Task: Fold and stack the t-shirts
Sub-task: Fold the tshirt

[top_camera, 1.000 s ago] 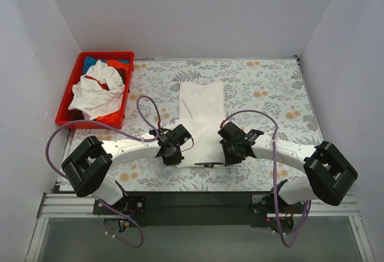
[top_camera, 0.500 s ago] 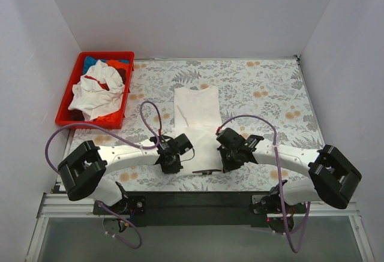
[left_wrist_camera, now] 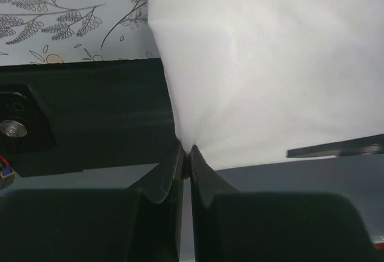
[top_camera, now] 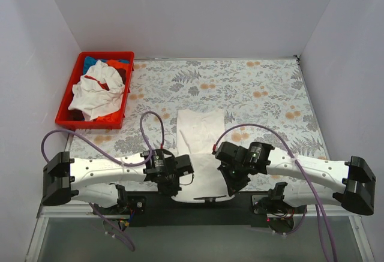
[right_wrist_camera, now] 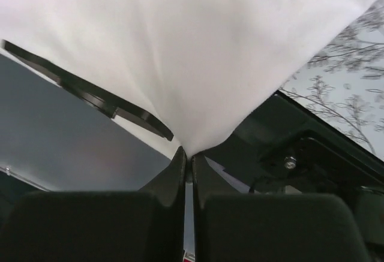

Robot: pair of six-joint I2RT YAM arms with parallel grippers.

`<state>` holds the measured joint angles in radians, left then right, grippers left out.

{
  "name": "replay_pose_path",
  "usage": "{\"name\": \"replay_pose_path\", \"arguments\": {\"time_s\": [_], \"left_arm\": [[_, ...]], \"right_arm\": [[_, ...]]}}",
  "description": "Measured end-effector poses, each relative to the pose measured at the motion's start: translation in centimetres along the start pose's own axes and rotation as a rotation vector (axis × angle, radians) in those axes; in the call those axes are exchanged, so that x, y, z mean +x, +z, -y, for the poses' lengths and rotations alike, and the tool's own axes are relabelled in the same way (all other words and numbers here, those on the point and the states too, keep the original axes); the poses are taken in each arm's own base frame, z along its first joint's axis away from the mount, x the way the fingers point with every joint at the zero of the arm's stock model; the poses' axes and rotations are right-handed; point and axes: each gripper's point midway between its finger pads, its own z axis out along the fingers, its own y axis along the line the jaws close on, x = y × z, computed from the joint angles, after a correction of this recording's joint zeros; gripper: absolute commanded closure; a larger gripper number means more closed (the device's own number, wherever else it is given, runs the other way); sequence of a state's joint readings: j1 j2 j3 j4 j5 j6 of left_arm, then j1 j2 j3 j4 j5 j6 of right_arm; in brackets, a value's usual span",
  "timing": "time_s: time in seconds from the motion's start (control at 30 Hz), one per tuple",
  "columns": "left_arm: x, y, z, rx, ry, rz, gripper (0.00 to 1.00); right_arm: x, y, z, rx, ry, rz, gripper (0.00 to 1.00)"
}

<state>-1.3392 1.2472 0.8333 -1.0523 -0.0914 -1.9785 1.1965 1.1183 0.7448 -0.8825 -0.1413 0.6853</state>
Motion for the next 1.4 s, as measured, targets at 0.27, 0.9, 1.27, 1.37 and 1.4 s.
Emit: {"name": "replay_pose_path", "arguments": {"time_s": [0.27,0.9,1.27,1.37,1.4], "left_arm": [[-10.8,-3.9,2.1,0.127,-0.215,0.15,1.0],[-25.9,-7.4,2.0,0.186,-0.235,0.38,1.0],[-31.7,-3.6,1.8,0.168,-0.247,0.352,1.0],[-33.4,-2.0,1.6,0.16,-0.253,0.341,1.0],[-33.9,-1.4,1.6,0.159,-0.255,0.337,1.0]], "right_arm": [[-8.7,-7.7,0.2,0.048,0.042,0.213,0.99],[-18.4,-12.8,6.4,0.093,0.092,0.317,0.99],[-23.2,-10.7,11.5,0.027,0.174,0.266,0.99],[-24.6,-9.5,12.6,-0.001,0.192,0.254,0.99],[-25.1,-9.1,12.9,-0.009,0.197,0.252,0.99]]}}
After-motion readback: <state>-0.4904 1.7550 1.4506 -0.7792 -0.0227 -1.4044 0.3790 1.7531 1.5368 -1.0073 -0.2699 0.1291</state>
